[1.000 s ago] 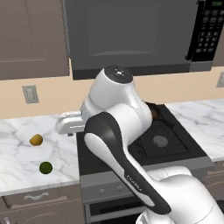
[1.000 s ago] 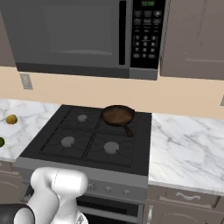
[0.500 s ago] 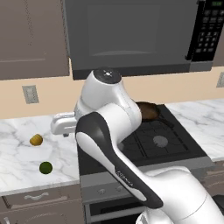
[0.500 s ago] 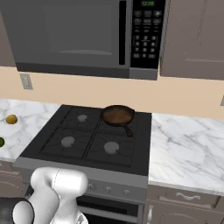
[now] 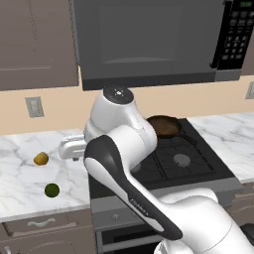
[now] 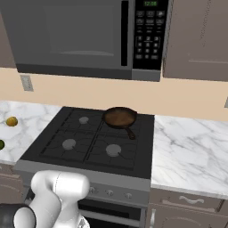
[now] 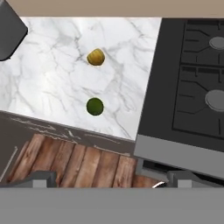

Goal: Put the lime and squash in the pan. Then turn on the rear right burner and set the heat to medium.

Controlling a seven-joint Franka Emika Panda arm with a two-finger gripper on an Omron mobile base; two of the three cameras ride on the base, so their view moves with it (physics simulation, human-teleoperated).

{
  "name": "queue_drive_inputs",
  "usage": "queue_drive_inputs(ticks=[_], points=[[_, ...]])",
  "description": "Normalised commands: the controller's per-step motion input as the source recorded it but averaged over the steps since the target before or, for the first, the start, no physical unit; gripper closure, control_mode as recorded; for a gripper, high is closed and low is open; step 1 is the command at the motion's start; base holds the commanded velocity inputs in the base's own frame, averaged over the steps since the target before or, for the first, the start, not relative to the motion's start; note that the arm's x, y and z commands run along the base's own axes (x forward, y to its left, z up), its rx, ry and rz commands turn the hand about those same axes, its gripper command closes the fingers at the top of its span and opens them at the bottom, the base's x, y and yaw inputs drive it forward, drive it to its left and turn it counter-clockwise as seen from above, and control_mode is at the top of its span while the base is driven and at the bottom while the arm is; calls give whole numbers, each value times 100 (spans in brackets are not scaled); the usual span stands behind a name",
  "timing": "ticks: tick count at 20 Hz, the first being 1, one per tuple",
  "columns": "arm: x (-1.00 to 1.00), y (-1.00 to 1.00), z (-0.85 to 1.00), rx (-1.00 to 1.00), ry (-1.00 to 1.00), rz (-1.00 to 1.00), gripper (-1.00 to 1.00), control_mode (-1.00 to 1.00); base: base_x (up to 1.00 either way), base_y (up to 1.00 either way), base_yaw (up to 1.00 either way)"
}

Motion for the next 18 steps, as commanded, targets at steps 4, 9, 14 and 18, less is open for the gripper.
queue_drive_inputs(ticks=[4,9,14,18], points=[[3,0,-16,-1,0,0,-100,-100,0,0,0],[17,0,-13,-1,0,0,-100,-100,0,0,0],[4,0,3,0,0,-1,-100,-100,0,0,0],[12,0,23,6,0,-4,-100,-100,0,0,0]])
